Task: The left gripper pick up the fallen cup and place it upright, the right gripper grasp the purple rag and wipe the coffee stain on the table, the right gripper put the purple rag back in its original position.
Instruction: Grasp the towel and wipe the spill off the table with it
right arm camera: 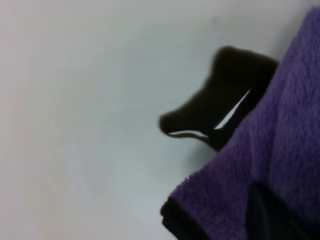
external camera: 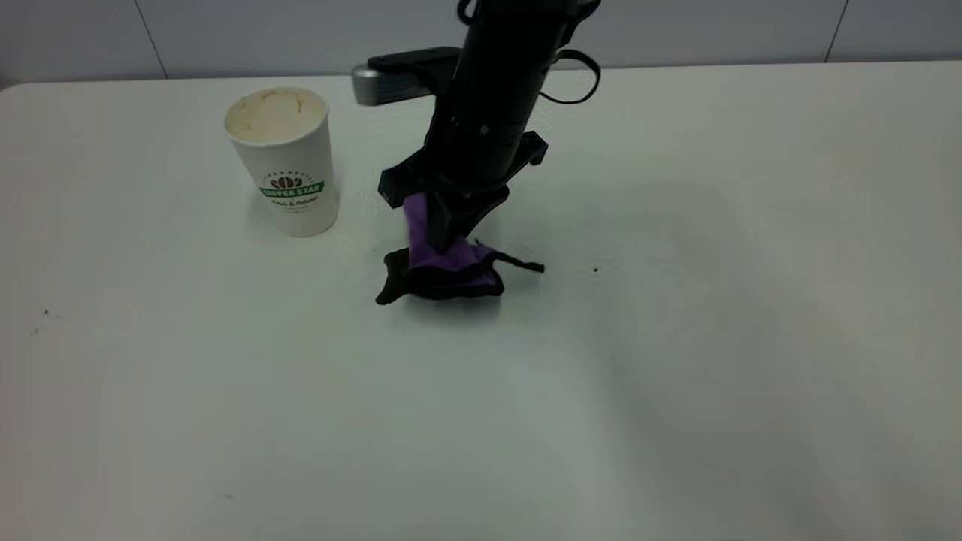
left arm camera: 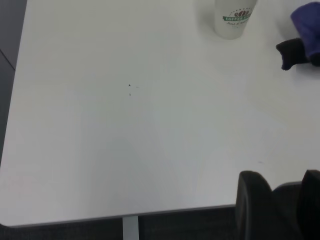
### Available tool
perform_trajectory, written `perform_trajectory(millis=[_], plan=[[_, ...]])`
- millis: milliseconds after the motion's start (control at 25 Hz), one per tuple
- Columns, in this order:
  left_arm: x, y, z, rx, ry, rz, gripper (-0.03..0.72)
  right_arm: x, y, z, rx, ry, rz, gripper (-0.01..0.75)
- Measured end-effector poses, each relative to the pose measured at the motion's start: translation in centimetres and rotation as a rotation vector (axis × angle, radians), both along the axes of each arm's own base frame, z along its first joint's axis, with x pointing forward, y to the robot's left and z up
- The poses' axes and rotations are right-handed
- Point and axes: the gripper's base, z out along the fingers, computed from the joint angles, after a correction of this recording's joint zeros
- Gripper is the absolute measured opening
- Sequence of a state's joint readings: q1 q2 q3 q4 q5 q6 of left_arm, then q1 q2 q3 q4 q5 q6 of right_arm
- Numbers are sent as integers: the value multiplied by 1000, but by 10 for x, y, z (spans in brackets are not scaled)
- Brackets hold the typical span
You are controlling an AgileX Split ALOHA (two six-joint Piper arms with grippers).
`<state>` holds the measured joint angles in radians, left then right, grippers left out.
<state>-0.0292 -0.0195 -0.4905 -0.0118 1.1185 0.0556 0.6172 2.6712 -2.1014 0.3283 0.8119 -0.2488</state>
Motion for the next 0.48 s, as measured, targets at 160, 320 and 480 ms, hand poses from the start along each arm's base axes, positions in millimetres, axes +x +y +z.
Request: perform_trajectory(millis=[160,320,480], plan=[[0,0,0,0,0,0,239,-11,22,-12,-10,-17,45,63],[0,0,0,0,0,0,239,-20,35,-20,-51,-81,60,63],[0,0,0,0,0,0,239,-25,41,-33,-90,-121,49,63]])
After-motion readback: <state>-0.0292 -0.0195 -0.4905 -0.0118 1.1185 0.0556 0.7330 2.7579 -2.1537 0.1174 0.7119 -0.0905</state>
